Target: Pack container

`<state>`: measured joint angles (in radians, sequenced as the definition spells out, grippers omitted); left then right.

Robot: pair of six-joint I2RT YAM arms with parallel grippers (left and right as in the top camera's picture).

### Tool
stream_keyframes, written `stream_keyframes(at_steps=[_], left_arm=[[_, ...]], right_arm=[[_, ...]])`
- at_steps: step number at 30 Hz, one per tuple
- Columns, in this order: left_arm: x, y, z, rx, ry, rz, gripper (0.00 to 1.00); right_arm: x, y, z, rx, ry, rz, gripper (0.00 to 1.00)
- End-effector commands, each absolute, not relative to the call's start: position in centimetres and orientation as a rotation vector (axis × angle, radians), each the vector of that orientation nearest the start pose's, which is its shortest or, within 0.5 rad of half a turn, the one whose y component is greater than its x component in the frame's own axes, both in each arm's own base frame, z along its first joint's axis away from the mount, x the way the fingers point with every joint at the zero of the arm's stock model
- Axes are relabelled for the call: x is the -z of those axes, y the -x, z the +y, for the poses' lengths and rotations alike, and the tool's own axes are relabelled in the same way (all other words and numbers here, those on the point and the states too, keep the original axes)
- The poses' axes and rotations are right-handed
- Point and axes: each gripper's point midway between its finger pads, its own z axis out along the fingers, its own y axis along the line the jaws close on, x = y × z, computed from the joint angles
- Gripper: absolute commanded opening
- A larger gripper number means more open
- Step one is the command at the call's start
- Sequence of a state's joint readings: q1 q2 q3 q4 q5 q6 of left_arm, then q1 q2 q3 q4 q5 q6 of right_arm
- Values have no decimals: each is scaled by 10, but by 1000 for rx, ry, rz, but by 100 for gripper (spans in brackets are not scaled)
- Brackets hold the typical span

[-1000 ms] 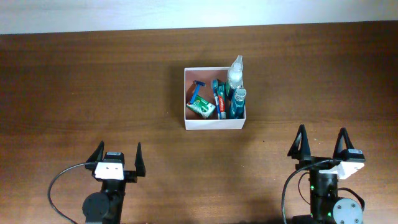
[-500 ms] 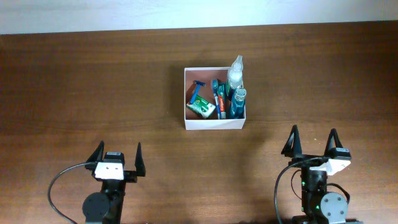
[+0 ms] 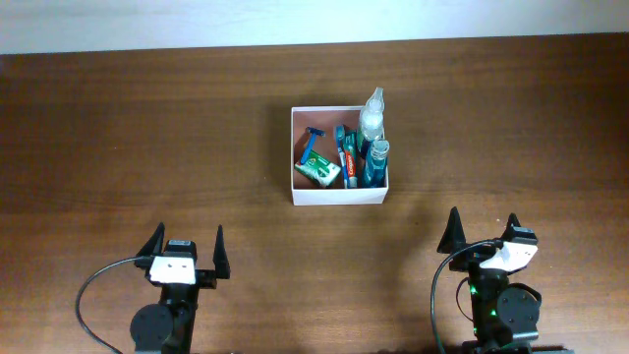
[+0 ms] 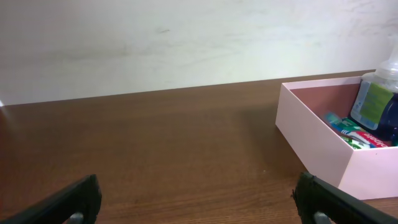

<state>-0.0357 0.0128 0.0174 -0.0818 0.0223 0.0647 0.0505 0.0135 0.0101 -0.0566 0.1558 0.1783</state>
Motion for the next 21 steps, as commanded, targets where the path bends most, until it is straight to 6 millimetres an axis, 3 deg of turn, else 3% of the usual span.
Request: stream_keyframes(at_steps=[1,21], left_arm=[[-157,-246,-9,-28,-101,1645,99],[-157,-246,-9,-28,-101,1645,99]], right_arm=[[-160,-245,-14,-36,-213,1619,98],[-160,-245,-14,-36,-212,1619,98]])
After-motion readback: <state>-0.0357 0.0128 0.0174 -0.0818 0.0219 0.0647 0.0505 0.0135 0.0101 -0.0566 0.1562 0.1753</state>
